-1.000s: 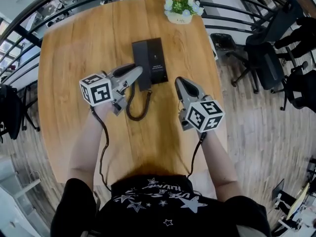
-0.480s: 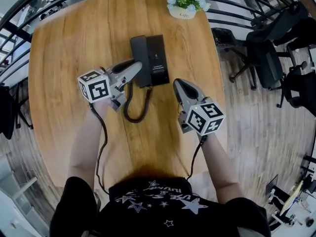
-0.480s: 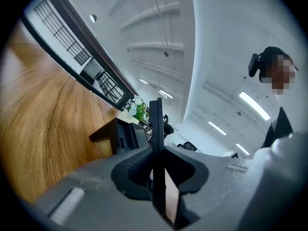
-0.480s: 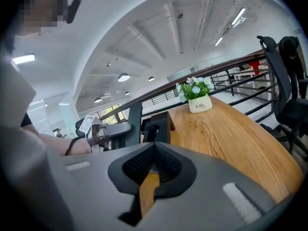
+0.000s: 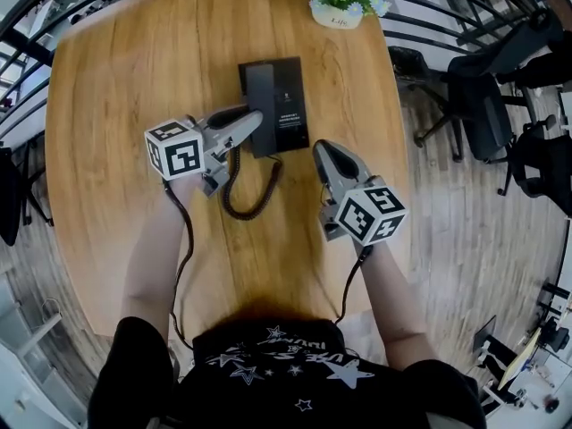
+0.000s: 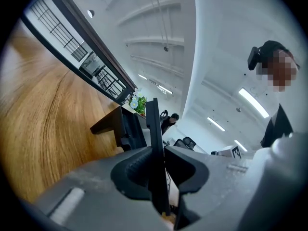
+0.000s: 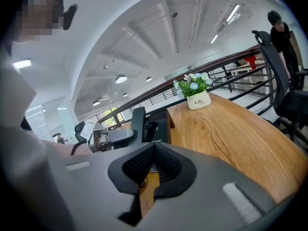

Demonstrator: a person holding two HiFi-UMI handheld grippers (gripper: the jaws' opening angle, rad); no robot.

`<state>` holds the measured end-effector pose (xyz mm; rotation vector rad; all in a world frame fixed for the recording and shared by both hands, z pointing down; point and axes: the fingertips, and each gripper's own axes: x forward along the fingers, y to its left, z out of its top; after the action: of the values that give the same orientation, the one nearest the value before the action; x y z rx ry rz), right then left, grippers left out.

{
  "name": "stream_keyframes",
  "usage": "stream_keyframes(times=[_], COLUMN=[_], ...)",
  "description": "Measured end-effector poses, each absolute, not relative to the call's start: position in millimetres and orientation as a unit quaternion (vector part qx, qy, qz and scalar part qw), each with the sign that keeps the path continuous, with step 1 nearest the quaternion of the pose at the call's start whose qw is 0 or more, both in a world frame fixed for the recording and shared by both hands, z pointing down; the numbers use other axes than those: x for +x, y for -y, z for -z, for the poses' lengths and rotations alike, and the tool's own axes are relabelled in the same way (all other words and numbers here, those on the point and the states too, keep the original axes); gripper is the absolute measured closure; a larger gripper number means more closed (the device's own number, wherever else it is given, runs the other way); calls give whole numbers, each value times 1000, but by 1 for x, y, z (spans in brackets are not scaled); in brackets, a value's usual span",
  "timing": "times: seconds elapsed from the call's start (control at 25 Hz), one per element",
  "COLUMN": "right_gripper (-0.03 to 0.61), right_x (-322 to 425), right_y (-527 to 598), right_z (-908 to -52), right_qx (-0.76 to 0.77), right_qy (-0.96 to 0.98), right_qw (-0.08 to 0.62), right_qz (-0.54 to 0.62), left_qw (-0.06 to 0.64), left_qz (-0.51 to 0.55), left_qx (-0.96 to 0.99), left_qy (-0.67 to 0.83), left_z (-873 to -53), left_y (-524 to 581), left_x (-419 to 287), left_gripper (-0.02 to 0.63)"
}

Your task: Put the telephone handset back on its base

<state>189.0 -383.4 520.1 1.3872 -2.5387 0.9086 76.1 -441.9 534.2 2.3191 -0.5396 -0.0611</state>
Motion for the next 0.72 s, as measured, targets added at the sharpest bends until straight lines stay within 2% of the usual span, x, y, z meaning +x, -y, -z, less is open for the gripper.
stream_keyframes(times=[0.36, 0.72], right_gripper=[577, 577], right_x=[190, 186], right_y=[381, 385], right_z=[-524, -525], right_qx=[458, 457], right_qy=[834, 834], right_qw=[49, 46], right_qz=[-305, -305], left_qw=[357, 343], left_qz=[13, -61], left_qx=[907, 898], left_qy=[224, 268], left_z=[-545, -560], left_y=[445, 453], left_x=[71, 68], left_gripper=[512, 483])
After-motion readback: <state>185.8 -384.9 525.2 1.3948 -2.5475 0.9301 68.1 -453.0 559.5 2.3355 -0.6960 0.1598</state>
